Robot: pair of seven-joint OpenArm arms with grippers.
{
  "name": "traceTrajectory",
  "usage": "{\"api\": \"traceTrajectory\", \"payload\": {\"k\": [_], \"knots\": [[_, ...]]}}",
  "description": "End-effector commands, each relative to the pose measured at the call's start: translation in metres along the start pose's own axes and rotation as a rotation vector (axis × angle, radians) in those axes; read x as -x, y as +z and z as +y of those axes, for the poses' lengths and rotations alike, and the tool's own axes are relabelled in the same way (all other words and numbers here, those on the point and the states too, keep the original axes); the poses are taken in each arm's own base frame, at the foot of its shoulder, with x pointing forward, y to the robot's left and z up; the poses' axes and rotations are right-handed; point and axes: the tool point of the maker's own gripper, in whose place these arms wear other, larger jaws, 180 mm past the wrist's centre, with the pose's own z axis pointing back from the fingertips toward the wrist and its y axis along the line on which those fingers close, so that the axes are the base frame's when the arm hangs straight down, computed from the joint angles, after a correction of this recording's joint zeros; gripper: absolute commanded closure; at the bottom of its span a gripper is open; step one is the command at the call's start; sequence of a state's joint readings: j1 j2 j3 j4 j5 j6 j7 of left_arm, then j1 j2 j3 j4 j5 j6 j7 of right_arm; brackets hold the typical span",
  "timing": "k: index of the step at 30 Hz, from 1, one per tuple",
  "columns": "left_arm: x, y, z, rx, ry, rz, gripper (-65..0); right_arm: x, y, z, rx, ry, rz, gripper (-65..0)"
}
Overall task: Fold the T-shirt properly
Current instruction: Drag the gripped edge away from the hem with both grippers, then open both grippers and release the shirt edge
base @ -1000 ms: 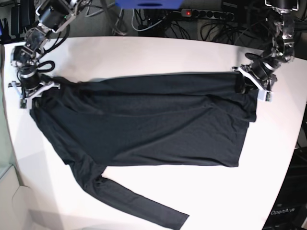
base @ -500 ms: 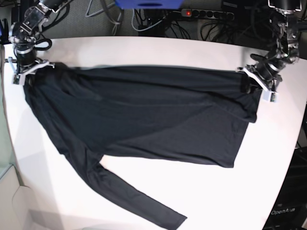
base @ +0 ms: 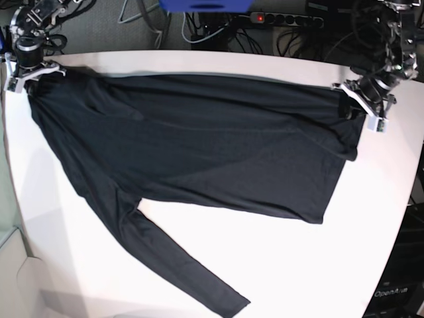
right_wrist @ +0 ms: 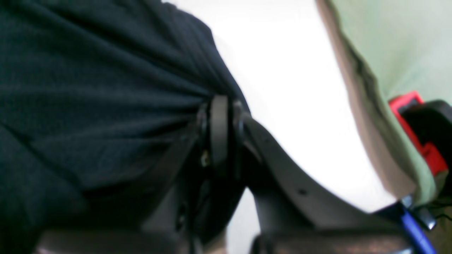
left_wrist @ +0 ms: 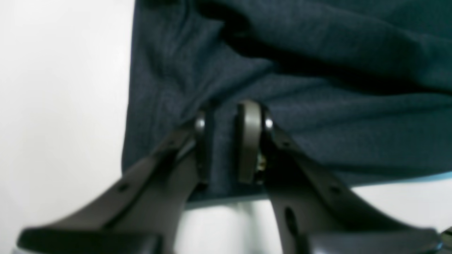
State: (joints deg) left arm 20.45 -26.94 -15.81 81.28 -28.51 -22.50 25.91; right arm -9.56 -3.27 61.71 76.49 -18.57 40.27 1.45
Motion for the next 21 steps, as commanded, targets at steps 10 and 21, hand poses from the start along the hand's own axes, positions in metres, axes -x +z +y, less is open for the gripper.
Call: {"api": "traceTrajectory", "payload": {"k": [10, 21], "knots": [[-0.006, 0.011, -0.019, 0.023, -0.029, -0.029, -12.6, -0.016, 0.023, 0.003, 0.049, 0.089, 0.015, 0.0], [-0.012, 0.02, -0.012, -0.002, -0.02, -0.057, -12.6, -0.084, 0.03, -0.003, 0.108, 0.154, -0.143, 0.0]]}}
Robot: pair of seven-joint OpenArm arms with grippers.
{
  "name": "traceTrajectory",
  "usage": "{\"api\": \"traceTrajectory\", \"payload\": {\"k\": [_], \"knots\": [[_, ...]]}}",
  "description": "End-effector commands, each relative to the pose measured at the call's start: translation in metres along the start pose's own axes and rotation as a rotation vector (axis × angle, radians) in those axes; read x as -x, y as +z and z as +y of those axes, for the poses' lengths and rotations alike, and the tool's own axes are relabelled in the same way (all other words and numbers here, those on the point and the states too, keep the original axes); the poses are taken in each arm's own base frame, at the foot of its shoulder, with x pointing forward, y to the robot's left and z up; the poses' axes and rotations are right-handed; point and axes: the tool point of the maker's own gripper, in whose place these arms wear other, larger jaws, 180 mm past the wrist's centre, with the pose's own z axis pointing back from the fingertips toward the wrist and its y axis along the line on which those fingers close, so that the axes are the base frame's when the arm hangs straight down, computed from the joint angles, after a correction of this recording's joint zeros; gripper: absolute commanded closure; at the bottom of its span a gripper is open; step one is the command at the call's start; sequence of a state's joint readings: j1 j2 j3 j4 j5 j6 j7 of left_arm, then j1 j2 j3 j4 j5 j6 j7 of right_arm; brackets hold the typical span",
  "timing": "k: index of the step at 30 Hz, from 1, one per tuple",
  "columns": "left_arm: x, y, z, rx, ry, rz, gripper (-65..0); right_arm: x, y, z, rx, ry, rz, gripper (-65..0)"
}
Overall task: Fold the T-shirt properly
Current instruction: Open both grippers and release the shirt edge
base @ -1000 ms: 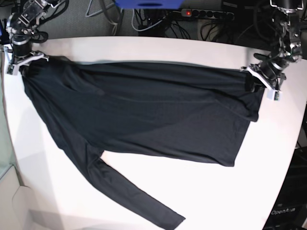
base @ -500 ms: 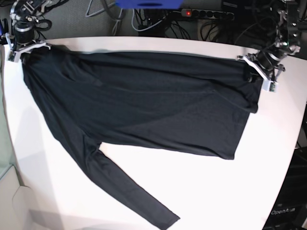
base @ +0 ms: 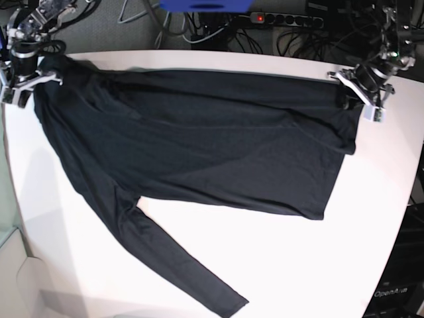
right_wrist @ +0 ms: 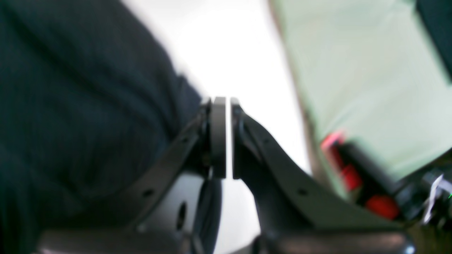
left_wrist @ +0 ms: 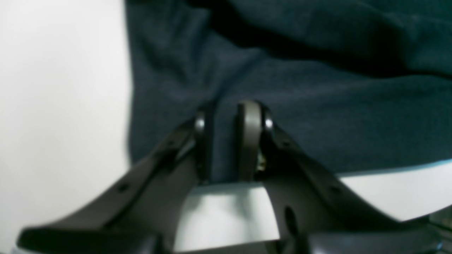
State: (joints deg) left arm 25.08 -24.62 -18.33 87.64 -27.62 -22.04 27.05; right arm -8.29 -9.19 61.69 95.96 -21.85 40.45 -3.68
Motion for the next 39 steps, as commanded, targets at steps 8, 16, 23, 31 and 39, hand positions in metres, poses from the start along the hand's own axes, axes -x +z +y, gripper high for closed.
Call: {"api": "traceTrajectory", "payload": {"k": [8, 16, 23, 31, 39], "knots": [[-0.06, 0.024, 0.009, -0.072, 0.049, -0.221, -12.8, -0.056, 0.001, -0.015, 0.06, 0.038, -0.144, 0.0], [-0.084, 0.037, 0.005, -0.088, 0.048, -0.304, -12.9, -0.055, -0.001, -0.02, 0.064, 0.046, -0.137, 0.0], [-0.095, 0.036, 0.008, -0.095, 0.05, -0.328, -13.1, -0.096, -0.02, -0.019, 0.082, 0.02, -0.226, 0.0], [-0.13, 0.039, 0.027, -0.107, 0.151, -0.354, -41.8, -0.106, -0.088, 0.003, 0.047, 0.148, 0.018, -3.2], [-0.171, 0.027, 0.038, -0.093, 0.192, -0.4, -46.4, -0.12, -0.139, 0.057, -0.132, 0.206, 0.078, -19.5]]}}
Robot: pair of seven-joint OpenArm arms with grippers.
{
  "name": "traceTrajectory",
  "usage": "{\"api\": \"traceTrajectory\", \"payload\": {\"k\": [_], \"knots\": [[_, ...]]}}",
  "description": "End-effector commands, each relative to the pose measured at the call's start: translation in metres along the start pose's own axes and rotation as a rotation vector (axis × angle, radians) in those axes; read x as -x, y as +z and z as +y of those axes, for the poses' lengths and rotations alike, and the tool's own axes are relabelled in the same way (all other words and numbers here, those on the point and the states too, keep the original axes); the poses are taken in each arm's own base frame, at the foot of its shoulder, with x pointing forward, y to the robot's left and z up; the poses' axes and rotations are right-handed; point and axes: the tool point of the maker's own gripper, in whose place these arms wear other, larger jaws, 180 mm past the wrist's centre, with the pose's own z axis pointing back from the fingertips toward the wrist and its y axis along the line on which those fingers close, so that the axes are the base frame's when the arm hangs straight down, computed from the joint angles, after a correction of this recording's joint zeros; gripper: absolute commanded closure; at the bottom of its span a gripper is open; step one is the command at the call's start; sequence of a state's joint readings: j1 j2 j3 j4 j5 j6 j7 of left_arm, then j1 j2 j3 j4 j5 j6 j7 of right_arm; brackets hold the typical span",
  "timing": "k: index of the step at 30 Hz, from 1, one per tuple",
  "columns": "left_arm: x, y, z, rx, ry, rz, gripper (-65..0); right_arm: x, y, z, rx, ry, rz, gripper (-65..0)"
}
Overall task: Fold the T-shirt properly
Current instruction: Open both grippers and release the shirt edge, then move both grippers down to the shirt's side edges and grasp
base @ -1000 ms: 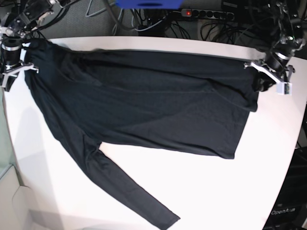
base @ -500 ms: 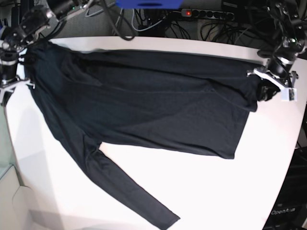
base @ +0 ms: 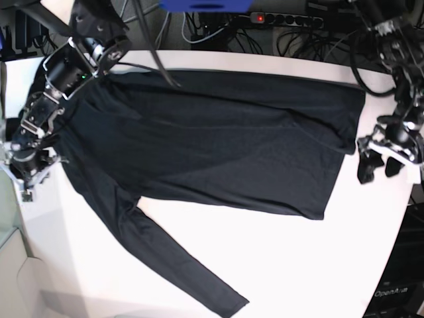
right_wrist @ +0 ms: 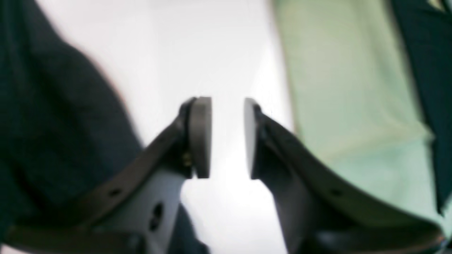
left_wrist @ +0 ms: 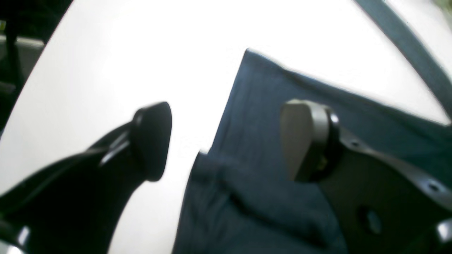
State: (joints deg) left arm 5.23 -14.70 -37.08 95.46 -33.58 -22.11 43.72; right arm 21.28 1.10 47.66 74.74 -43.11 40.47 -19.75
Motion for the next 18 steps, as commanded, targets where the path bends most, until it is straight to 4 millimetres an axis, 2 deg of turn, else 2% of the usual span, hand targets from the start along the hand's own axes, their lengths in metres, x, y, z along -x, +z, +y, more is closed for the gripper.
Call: {"api": "traceTrajectory", "payload": {"k": [1, 4, 6, 11, 18], "knots": [[-0.017, -0.003, 0.004, -0.002, -0.006, -0.037, -46.5, -0.025, -0.002, -0.006, 0.009, 0.007, -0.059, -20.5], [-0.029, -0.017, 0.013, -0.007, 0.018, -0.048, -46.6, -0.026, -0.014, 0.019, -0.061, 0.041, -0.026, -23.4], [-0.033, -0.03, 0.013, 0.007, 0.03, -0.04, -46.6, -0.028, -0.019, 0.029, -0.089, 0.043, 0.001, -25.5], [-0.032, -0.057, 0.013, 0.03, 0.044, 0.005, -46.6, -0.035, -0.027, 0.042, -0.131, 0.023, 0.027, -30.8], [-0.039, -0.071, 0.016, -0.018, -0.015, 0.026, -46.4, -0.042, -0.036, 0.055, -0.178, -0.003, 0.031, -34.8]]}}
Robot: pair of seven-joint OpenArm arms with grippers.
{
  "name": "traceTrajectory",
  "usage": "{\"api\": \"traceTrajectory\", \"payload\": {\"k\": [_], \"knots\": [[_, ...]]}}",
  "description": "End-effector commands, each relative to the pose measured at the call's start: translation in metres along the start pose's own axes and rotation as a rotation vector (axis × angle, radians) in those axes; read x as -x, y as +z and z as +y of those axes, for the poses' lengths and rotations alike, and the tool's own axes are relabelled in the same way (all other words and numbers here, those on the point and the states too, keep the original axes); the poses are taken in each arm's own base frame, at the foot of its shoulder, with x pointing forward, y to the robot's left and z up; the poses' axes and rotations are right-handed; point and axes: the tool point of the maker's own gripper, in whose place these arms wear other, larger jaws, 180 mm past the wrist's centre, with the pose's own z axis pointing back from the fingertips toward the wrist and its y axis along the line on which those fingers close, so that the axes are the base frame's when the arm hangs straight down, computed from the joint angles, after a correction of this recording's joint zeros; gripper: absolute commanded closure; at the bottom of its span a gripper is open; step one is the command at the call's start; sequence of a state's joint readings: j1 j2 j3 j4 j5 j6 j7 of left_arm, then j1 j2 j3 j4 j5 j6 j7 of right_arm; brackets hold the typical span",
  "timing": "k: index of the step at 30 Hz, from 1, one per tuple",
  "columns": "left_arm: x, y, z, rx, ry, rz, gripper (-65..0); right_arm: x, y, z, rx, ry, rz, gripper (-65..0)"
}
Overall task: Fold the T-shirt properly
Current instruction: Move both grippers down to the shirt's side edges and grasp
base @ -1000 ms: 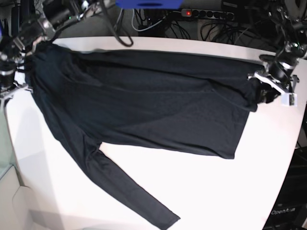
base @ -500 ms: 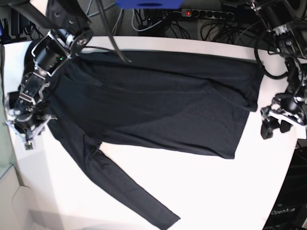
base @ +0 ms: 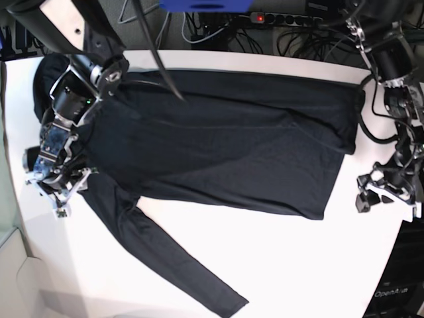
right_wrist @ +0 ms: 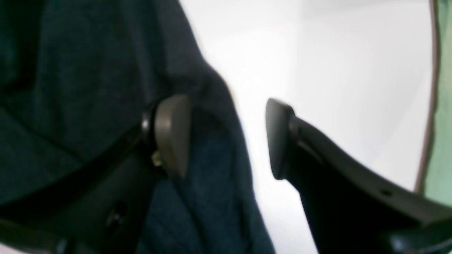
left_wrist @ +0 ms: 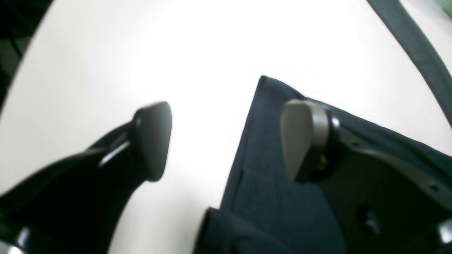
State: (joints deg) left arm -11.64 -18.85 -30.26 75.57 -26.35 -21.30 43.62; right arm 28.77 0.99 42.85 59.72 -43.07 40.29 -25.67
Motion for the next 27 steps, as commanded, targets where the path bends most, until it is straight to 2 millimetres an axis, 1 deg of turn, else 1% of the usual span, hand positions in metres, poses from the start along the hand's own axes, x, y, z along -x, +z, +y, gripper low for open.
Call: {"api": "traceTrajectory", "payload": {"k": [1, 4, 6, 11, 14, 16, 18, 20, 22, 24, 27], "knots": [[-0.02, 0.001, -0.004, 0.009, -0.018, -0.056, -46.3, -0.029, 0.007, -0.016, 0.035, -0.01, -0.074, -34.8], [-0.015, 0.0, -0.004, -0.013, -0.045, -0.039, -46.3, -0.03, 0.006, -0.012, 0.027, -0.012, -0.079, -34.8], [-0.013, 0.0, -0.003, -0.021, -0.054, -0.033, -46.3, -0.032, 0.005, -0.006, 0.015, -0.015, -0.084, -34.6], [-0.009, 0.0, -0.002, -0.021, -0.053, -0.026, -46.3, -0.034, 0.005, -0.002, 0.003, -0.03, -0.098, -34.6], [-0.003, 0.003, 0.002, -0.028, -0.052, -0.014, -46.3, -0.039, 0.006, -0.003, -0.008, -0.059, -0.129, -34.7], [-0.002, 0.003, 0.003, -0.032, -0.055, -0.01, -46.3, -0.041, 0.007, -0.01, -0.003, -0.064, -0.14, -34.8], [-0.002, 0.003, 0.003, -0.029, -0.054, -0.012, -46.3, -0.038, 0.004, -0.008, -0.026, -0.084, -0.141, -34.8], [-0.002, 0.004, 0.004, -0.035, -0.059, -0.009, -46.3, -0.032, -0.002, -0.012, -0.037, -0.089, -0.12, -34.8], [-0.002, 0.004, 0.004, -0.035, -0.059, -0.009, -46.3, -0.035, -0.008, -0.01, -0.065, -0.104, -0.122, -34.8], [-0.002, 0.004, 0.004, -0.035, -0.059, -0.009, -46.3, -0.031, -0.012, -0.013, -0.077, -0.109, -0.11, -34.8], [-0.001, 0.003, 0.004, -0.034, -0.058, -0.009, -46.3, -0.028, -0.014, -0.011, -0.087, -0.112, -0.101, -34.8]]}}
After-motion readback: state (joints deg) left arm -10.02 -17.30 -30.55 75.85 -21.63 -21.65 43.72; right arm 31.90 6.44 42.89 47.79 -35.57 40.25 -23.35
